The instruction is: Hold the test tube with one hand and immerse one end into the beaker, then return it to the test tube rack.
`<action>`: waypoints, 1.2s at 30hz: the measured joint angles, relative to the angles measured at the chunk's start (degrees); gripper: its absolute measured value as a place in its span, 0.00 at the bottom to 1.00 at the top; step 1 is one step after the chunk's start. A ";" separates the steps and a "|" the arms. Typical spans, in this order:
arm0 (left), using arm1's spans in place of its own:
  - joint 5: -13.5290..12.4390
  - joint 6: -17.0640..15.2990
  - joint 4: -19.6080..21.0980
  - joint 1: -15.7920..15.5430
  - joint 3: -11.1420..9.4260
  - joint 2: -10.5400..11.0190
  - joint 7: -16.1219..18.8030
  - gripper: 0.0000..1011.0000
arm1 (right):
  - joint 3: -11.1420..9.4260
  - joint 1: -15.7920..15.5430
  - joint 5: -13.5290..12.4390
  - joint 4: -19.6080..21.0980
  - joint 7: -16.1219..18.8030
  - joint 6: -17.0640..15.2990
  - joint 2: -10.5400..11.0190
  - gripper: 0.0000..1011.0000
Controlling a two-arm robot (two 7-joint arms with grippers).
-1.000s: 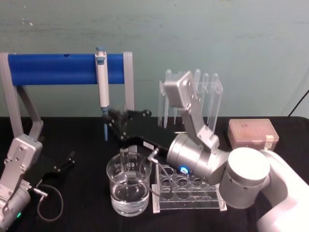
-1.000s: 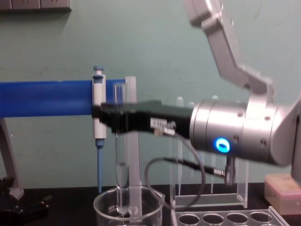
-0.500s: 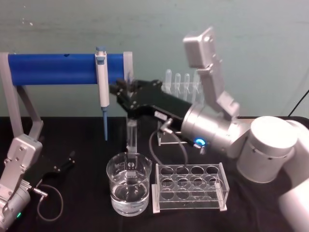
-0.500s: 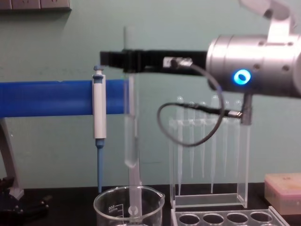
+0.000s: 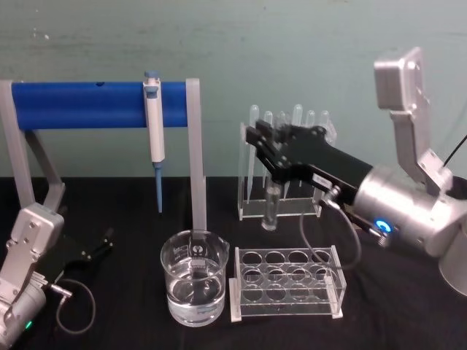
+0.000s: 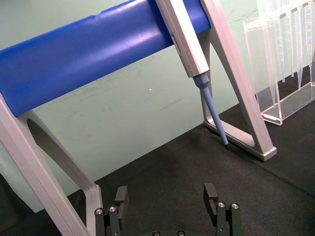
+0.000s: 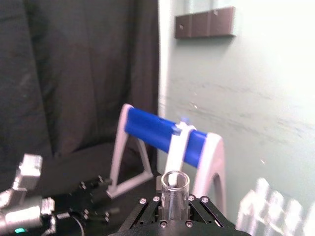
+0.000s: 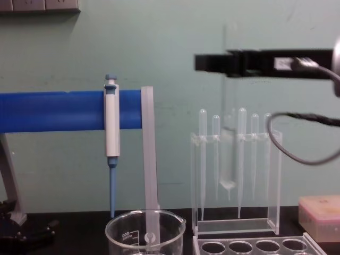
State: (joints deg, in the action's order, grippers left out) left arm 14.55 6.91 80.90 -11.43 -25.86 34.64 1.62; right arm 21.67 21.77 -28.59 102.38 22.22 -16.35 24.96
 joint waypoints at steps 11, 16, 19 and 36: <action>0.00 0.00 0.00 0.00 0.00 0.00 0.00 0.99 | -1.46 -6.05 0.90 1.91 -3.12 2.73 3.85 0.15; 0.00 0.00 0.00 0.00 0.00 0.00 0.00 0.99 | -2.07 -7.66 1.80 1.51 -4.13 3.70 3.94 0.15; 0.00 0.00 0.00 0.00 0.00 0.00 0.00 0.99 | -2.22 -8.15 2.32 0.96 -4.46 4.14 3.68 0.15; 0.00 0.00 0.00 0.00 0.00 0.00 0.00 0.99 | -0.90 -7.84 4.31 -2.19 -3.77 5.21 0.91 0.15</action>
State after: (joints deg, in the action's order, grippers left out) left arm 14.55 6.91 80.90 -11.43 -25.86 34.65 1.62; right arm 20.77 13.94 -24.28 100.19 18.45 -11.15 25.87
